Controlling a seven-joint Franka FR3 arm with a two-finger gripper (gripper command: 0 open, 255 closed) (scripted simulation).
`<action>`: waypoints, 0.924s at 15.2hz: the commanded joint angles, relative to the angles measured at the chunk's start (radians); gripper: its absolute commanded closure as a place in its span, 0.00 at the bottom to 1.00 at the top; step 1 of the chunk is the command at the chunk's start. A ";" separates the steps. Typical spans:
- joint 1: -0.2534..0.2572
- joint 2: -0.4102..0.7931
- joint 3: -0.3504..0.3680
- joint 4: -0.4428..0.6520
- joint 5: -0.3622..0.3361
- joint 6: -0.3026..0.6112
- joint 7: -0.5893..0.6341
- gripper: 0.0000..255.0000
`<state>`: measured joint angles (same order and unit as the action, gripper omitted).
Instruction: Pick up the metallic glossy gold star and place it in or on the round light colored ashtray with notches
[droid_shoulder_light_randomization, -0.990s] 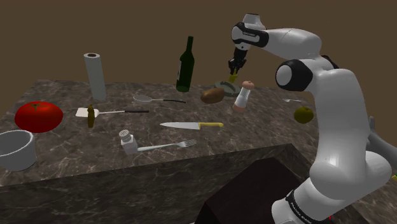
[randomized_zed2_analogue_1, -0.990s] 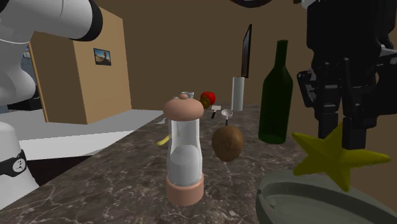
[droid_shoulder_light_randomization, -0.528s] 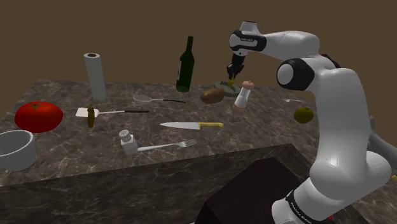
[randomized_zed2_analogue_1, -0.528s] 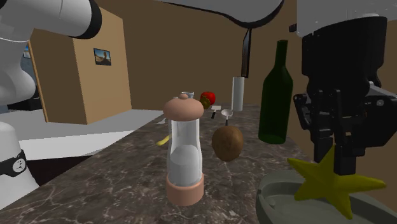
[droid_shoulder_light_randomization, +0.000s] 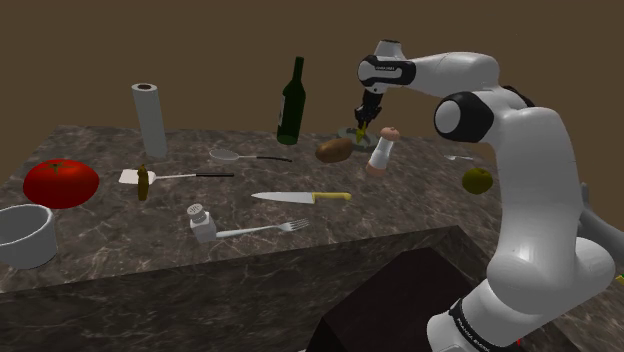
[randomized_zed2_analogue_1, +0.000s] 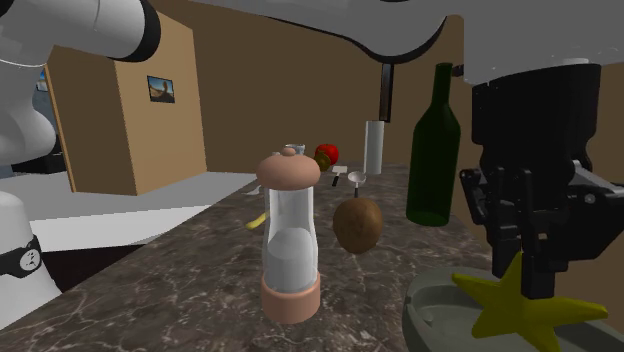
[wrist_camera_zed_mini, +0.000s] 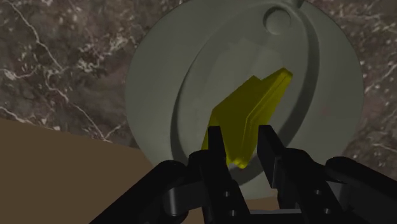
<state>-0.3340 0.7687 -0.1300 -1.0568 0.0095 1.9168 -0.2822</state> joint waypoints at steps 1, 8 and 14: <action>0.000 0.002 0.000 -0.003 0.000 0.000 0.000 1.00; 0.000 0.002 0.000 -0.002 0.000 -0.001 0.000 0.00; 0.002 -0.022 -0.001 0.084 -0.002 -0.111 0.001 0.00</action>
<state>-0.3315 0.7446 -0.1314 -0.9939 0.0072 1.8258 -0.2815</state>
